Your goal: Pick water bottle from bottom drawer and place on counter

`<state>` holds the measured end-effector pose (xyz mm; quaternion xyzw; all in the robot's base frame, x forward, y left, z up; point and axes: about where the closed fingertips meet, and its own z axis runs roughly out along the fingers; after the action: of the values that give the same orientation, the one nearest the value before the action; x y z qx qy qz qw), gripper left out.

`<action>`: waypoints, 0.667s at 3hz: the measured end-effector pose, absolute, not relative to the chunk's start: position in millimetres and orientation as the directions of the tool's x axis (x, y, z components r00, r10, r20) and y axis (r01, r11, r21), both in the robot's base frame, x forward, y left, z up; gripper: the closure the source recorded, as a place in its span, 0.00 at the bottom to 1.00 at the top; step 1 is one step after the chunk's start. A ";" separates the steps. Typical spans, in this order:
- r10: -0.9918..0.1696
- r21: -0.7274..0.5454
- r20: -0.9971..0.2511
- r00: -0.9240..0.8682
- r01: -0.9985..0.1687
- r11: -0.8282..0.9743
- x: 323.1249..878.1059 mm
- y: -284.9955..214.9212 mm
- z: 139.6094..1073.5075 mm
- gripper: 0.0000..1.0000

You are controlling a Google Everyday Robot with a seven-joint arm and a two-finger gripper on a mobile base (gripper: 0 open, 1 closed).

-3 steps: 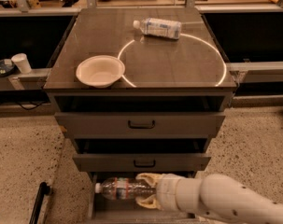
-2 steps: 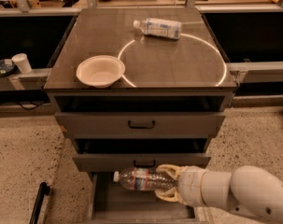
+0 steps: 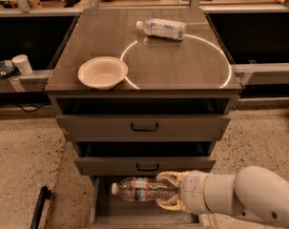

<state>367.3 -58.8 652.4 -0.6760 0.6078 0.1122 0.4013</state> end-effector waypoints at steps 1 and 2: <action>-0.706 -0.400 -0.665 0.244 -0.915 0.061 378.5 -64.1 659.6 1.00; -0.688 -0.381 -0.681 0.251 -0.924 0.040 407.8 -85.0 681.0 1.00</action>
Offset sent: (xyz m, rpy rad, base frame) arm 0.1056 -0.0782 0.0966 0.0991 0.0503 0.1089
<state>407.8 -85.0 681.0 -0.6774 0.5947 0.1445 0.4081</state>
